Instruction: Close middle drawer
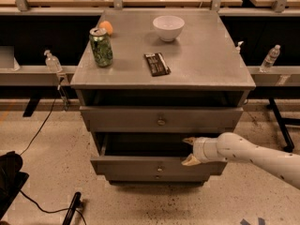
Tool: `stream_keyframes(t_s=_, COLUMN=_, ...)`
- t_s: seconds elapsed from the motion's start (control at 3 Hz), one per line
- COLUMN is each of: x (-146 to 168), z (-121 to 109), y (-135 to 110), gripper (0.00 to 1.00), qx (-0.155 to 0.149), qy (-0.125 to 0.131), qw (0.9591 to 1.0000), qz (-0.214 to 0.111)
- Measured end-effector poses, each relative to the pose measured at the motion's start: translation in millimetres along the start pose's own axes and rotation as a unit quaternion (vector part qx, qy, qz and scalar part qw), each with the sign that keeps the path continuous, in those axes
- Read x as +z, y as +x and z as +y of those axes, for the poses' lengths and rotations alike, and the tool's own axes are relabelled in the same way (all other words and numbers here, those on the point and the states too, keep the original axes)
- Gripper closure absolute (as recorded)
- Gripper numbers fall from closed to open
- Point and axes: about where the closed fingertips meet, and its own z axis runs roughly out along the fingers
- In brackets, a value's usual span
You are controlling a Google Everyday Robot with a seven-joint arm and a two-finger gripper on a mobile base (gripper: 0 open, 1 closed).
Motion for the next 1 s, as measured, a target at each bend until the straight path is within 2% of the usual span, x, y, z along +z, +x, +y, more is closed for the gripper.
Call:
stream_keyframes(t_s=0.33, x=-10, z=2, y=-3, gripper=0.43, qx=0.004, qy=0.011, qw=0.9998, qz=-0.016)
stream_keyframes(t_s=0.67, x=-20, z=32, y=-2, gripper=0.44, qx=0.029, qy=0.009, qw=0.9985, qz=-0.046)
stream_keyframes(t_s=1.0, x=-25, z=53, y=-1, gripper=0.44, qx=0.04, qy=0.0, qw=0.9975, qz=-0.058)
